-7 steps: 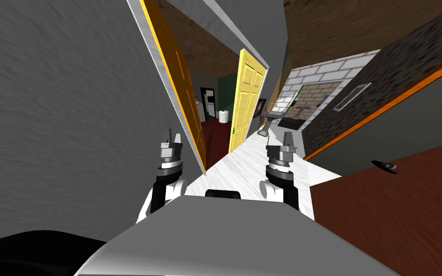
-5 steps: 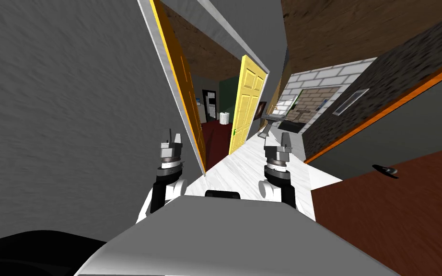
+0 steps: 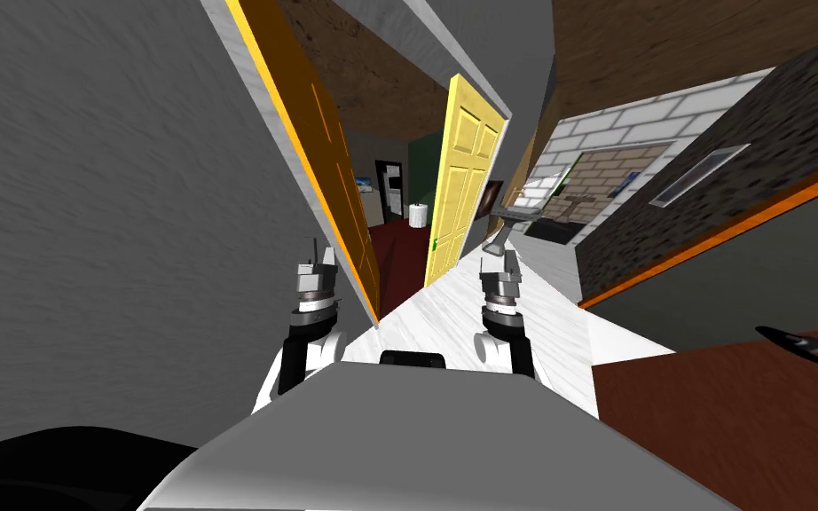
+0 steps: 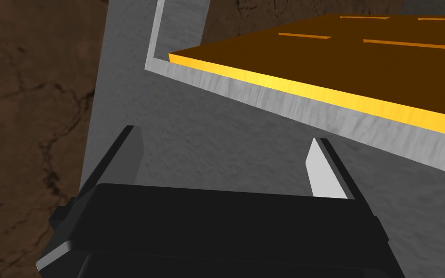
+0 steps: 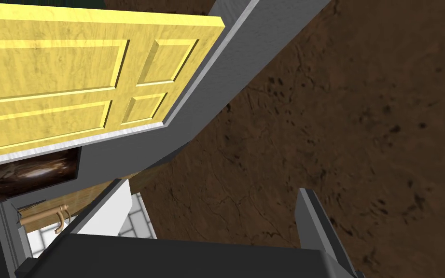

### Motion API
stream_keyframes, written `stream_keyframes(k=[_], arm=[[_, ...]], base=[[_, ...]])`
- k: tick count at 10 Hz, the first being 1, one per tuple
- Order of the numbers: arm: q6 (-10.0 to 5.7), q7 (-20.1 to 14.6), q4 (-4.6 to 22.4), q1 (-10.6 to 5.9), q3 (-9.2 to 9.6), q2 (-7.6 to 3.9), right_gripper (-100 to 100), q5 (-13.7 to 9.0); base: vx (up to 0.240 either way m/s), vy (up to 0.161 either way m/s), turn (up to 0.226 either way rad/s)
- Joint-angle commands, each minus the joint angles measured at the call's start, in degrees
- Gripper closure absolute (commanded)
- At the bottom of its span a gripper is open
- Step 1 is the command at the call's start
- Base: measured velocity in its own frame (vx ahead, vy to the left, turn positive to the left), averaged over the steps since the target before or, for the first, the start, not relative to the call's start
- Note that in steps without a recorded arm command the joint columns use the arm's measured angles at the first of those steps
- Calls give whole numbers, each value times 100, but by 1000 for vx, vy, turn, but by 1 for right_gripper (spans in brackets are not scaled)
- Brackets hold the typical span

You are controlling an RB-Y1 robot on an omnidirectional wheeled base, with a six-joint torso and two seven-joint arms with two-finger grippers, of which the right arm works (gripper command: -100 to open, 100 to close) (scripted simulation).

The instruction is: Push the door open

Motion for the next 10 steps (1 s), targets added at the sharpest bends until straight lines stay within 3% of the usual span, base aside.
stream_keyframes(k=[1, 10], arm=[[-20, 19, 214, -84, 46, -54, -100, -14], [-181, 62, 1306, -484, 201, -259, -100, -113]], base=[[107, -87, 73], [96, -73, 71]])
